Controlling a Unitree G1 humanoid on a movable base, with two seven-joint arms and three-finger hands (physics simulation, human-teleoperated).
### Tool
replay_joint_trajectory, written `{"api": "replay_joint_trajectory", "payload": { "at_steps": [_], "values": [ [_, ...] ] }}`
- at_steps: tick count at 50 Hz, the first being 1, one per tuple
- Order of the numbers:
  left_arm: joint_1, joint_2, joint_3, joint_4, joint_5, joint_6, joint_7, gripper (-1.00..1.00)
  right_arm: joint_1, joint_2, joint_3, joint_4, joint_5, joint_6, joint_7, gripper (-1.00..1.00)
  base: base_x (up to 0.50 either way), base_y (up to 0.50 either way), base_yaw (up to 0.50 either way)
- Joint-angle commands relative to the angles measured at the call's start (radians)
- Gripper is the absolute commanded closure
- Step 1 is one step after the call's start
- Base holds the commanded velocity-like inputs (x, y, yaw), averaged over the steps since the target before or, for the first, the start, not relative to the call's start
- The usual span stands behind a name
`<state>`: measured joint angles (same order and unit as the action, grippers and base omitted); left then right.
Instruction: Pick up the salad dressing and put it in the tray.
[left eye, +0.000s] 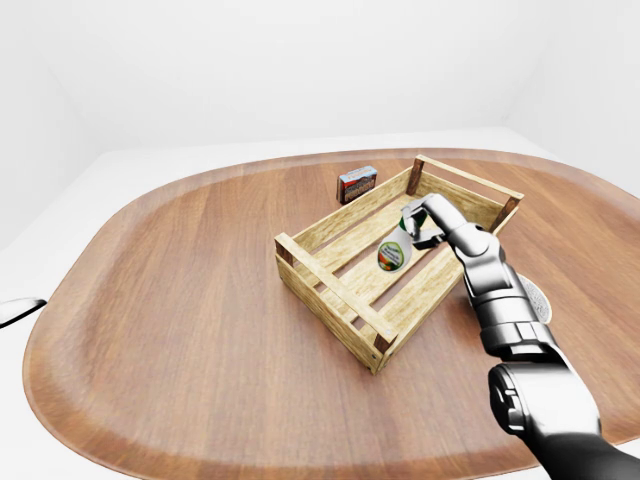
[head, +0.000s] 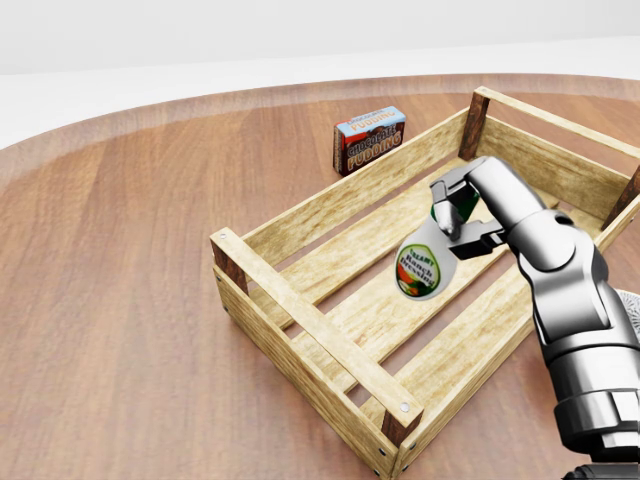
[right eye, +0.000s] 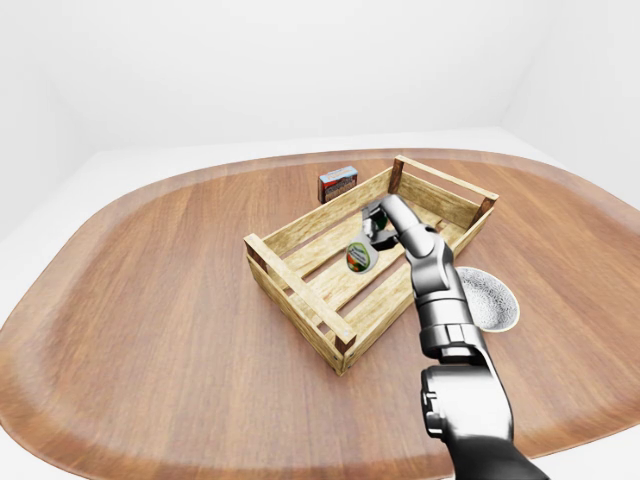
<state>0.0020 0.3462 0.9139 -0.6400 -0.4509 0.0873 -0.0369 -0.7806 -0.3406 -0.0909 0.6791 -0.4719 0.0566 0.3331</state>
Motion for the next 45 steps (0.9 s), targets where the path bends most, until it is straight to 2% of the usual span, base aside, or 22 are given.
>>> {"api": "replay_joint_trajectory", "payload": {
  "at_steps": [1,4,6,19,25,31,45],
  "values": [
    [-0.001,-0.003,-0.007,0.006,0.006,0.000,-0.001,-1.00,-0.067,-0.026,-0.008,0.240,0.006,-0.073,-0.191,1.00,0.00,0.00,0.00],
    [-0.002,-0.004,-0.014,0.005,0.010,0.000,0.000,-1.00,-0.089,-0.031,-0.001,0.325,0.003,-0.130,-0.224,1.00,0.00,0.00,0.00],
    [-0.002,-0.004,-0.013,0.006,0.011,0.000,-0.002,-1.00,-0.094,-0.031,0.007,0.351,-0.006,-0.144,-0.236,1.00,0.00,0.00,0.00],
    [-0.001,-0.011,-0.023,0.010,0.018,0.000,-0.002,-1.00,-0.131,-0.019,0.002,0.367,0.021,-0.144,-0.276,1.00,0.00,0.00,0.00],
    [-0.001,-0.008,-0.016,0.015,0.015,0.000,-0.003,-1.00,-0.148,-0.022,0.049,0.446,-0.075,-0.144,-0.380,1.00,0.00,0.00,0.00],
    [0.001,-0.008,-0.014,0.013,0.014,0.000,-0.005,-1.00,-0.163,-0.028,0.054,0.481,-0.133,-0.144,-0.450,1.00,0.00,0.00,0.00],
    [0.001,-0.011,-0.021,0.014,0.017,0.000,-0.006,-1.00,-0.141,-0.041,0.046,0.489,-0.175,-0.144,-0.461,1.00,0.00,0.00,0.00]
  ]
}}
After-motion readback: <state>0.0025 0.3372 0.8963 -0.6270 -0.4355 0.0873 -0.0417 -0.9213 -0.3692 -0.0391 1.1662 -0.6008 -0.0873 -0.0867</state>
